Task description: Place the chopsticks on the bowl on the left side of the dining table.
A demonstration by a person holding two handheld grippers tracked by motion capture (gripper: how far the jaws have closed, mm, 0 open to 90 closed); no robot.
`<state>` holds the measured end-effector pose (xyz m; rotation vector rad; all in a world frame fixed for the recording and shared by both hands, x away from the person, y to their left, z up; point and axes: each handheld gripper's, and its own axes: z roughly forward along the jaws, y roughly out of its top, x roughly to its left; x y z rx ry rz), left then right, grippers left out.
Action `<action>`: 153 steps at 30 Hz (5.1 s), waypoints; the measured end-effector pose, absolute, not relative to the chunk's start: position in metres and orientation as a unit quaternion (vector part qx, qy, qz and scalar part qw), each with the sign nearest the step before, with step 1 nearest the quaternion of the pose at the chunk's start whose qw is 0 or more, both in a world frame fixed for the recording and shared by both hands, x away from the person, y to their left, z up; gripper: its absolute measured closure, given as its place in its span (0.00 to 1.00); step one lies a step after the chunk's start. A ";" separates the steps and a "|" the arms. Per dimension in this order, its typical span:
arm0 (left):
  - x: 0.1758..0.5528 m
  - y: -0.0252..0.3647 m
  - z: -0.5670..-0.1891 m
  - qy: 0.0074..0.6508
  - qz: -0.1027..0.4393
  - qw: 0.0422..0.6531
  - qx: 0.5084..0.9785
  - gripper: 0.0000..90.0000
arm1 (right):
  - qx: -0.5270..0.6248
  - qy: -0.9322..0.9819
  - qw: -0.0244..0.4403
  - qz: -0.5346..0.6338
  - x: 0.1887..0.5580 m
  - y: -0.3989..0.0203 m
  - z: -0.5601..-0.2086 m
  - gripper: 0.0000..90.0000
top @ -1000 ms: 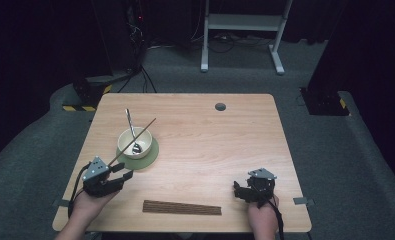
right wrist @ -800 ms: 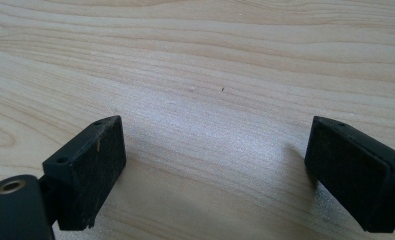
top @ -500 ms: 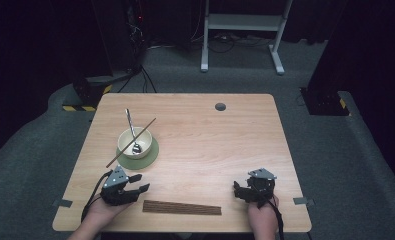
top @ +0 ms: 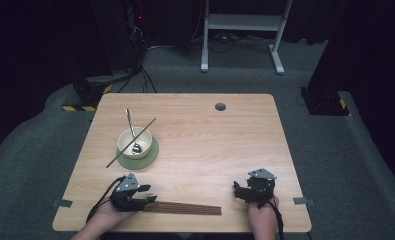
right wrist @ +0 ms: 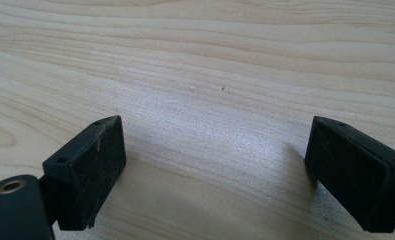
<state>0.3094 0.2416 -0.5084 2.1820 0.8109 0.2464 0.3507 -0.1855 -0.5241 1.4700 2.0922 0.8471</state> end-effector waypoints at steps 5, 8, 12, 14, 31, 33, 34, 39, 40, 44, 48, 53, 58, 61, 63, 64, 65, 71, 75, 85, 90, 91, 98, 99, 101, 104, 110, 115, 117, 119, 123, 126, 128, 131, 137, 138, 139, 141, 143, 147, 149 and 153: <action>0.308 0.241 -0.509 0.310 0.098 0.386 0.863 0.57 | 0.532 0.757 0.222 0.308 0.351 -0.186 -0.524 0.10; 0.309 0.241 -0.511 0.309 0.094 0.381 0.866 0.57 | 0.532 0.757 0.222 0.307 0.351 -0.186 -0.524 0.10; 0.310 0.242 -0.512 0.310 0.092 0.378 0.867 0.57 | 0.532 0.758 0.222 0.307 0.351 -0.186 -0.524 0.10; 0.311 0.242 -0.513 0.311 0.091 0.377 0.868 0.57 | 0.532 0.758 0.222 0.307 0.351 -0.186 -0.524 0.10; 0.311 0.241 -0.512 0.303 0.092 0.389 0.865 0.58 | 0.532 0.758 0.222 0.307 0.351 -0.186 -0.524 0.10; 0.310 0.239 -0.512 0.299 0.093 0.388 0.867 0.62 | 0.532 0.758 0.222 0.307 0.351 -0.186 -0.524 0.10; 0.311 0.239 -0.512 0.300 0.092 0.388 0.866 0.64 | 0.532 0.758 0.222 0.307 0.351 -0.186 -0.524 0.10; 0.312 0.237 -0.514 0.303 0.089 0.387 0.866 0.70 | 0.530 0.758 0.222 0.307 0.351 -0.186 -0.524 0.10; 0.313 0.236 -0.514 0.302 0.085 0.387 0.867 0.70 | 0.531 0.758 0.222 0.307 0.351 -0.186 -0.524 0.10; 0.313 0.234 -0.515 0.298 0.083 0.386 0.869 0.71 | 0.531 0.758 0.222 0.307 0.351 -0.186 -0.524 0.10; 0.315 0.234 -0.516 0.303 0.089 0.384 0.868 0.74 | 0.531 0.758 0.222 0.307 0.351 -0.186 -0.524 0.10; 0.318 0.235 -0.518 0.307 0.092 0.384 0.866 0.78 | 0.531 0.758 0.222 0.307 0.351 -0.186 -0.524 0.10; 0.318 0.233 -0.519 0.298 0.099 0.384 0.868 0.82 | 0.531 0.758 0.222 0.307 0.351 -0.185 -0.524 0.10; 0.318 0.233 -0.519 0.297 0.099 0.387 0.867 0.86 | 0.531 0.758 0.222 0.307 0.351 -0.185 -0.524 0.10; 0.318 0.233 -0.520 0.296 0.100 0.387 0.867 0.87 | 0.531 0.758 0.222 0.307 0.351 -0.185 -0.524 0.10; 0.318 0.234 -0.520 0.295 0.102 0.387 0.868 0.87 | 0.531 0.758 0.222 0.307 0.351 -0.185 -0.524 0.10; 0.318 0.235 -0.520 0.296 0.103 0.388 0.867 0.88 | 0.531 0.758 0.222 0.307 0.351 -0.186 -0.524 0.10; 0.318 0.248 -0.520 0.308 0.114 0.384 0.863 0.91 | 0.531 0.758 0.222 0.307 0.351 -0.186 -0.524 0.10; 0.319 0.255 -0.521 0.324 0.123 0.386 0.855 0.90 | 0.531 0.758 0.222 0.307 0.351 -0.186 -0.524 0.10; 0.317 0.246 -0.523 0.327 0.149 0.386 0.850 0.83 | 0.531 0.758 0.222 0.307 0.351 -0.185 -0.524 0.10; 0.321 0.246 -0.523 0.324 0.134 0.389 0.852 0.93 | 0.531 0.758 0.222 0.306 0.351 -0.185 -0.524 0.10; 0.321 0.247 -0.522 0.327 0.131 0.389 0.851 0.93 | 0.531 0.758 0.222 0.306 0.351 -0.185 -0.524 0.10; 0.322 0.249 -0.517 0.316 0.128 0.399 0.851 0.93 | 0.532 0.757 0.223 0.306 0.350 -0.185 -0.524 0.10; 0.322 0.251 -0.515 0.317 0.128 0.405 0.848 0.93 | 0.532 0.757 0.222 0.306 0.350 -0.185 -0.524 0.10; 0.321 0.252 -0.510 0.316 0.134 0.414 0.843 0.93 | 0.532 0.757 0.222 0.306 0.350 -0.185 -0.524 0.10; 0.321 0.256 -0.503 0.318 0.135 0.432 0.833 0.93 | 0.532 0.757 0.222 0.307 0.350 -0.185 -0.524 0.10; 0.321 0.264 -0.493 0.322 0.147 0.455 0.817 0.93 | 0.532 0.758 0.222 0.307 0.351 -0.185 -0.524 0.10; 0.322 0.271 -0.484 0.327 0.160 0.468 0.805 0.93 | 0.532 0.757 0.222 0.306 0.351 -0.185 -0.524 0.10; 0.322 0.273 -0.481 0.330 0.163 0.472 0.801 0.93 | 0.532 0.758 0.222 0.306 0.350 -0.185 -0.524 0.10; 0.323 0.276 -0.478 0.331 0.169 0.476 0.797 0.93 | 0.532 0.758 0.222 0.306 0.351 -0.185 -0.524 0.10; 0.325 0.282 -0.474 0.340 0.173 0.483 0.788 0.93 | 0.531 0.758 0.222 0.307 0.351 -0.185 -0.524 0.10; 0.326 0.289 -0.467 0.348 0.186 0.493 0.775 0.93 | 0.531 0.758 0.222 0.307 0.351 -0.185 -0.524 0.10; 0.328 0.294 -0.464 0.353 0.191 0.498 0.768 0.93 | 0.530 0.758 0.222 0.307 0.351 -0.185 -0.524 0.10; 0.330 0.300 -0.460 0.364 0.199 0.501 0.760 0.93 | 0.531 0.758 0.222 0.307 0.351 -0.185 -0.524 0.10; 0.332 0.313 -0.455 0.377 0.215 0.503 0.747 0.93 | 0.530 0.758 0.222 0.307 0.351 -0.185 -0.524 0.10; 0.334 0.315 -0.454 0.382 0.215 0.503 0.745 0.93 | 0.530 0.759 0.222 0.307 0.351 -0.185 -0.524 0.10; 0.335 0.316 -0.454 0.385 0.218 0.501 0.744 0.93 | 0.530 0.759 0.221 0.307 0.351 -0.185 -0.524 0.10; 0.336 0.319 -0.454 0.391 0.223 0.495 0.743 0.93 | 0.529 0.759 0.222 0.308 0.352 -0.185 -0.524 0.10; 0.338 0.320 -0.454 0.399 0.226 0.491 0.741 0.93 | 0.529 0.759 0.222 0.308 0.352 -0.185 -0.524 0.10; 0.342 0.323 -0.456 0.413 0.237 0.474 0.741 0.93 | 0.528 0.760 0.222 0.308 0.352 -0.185 -0.524 0.10; 0.344 0.326 -0.458 0.417 0.239 0.468 0.741 0.93 | 0.528 0.760 0.221 0.307 0.352 -0.185 -0.524 0.10; 0.347 0.331 -0.462 0.431 0.242 0.459 0.738 0.93 | 0.528 0.760 0.221 0.307 0.352 -0.185 -0.524 0.10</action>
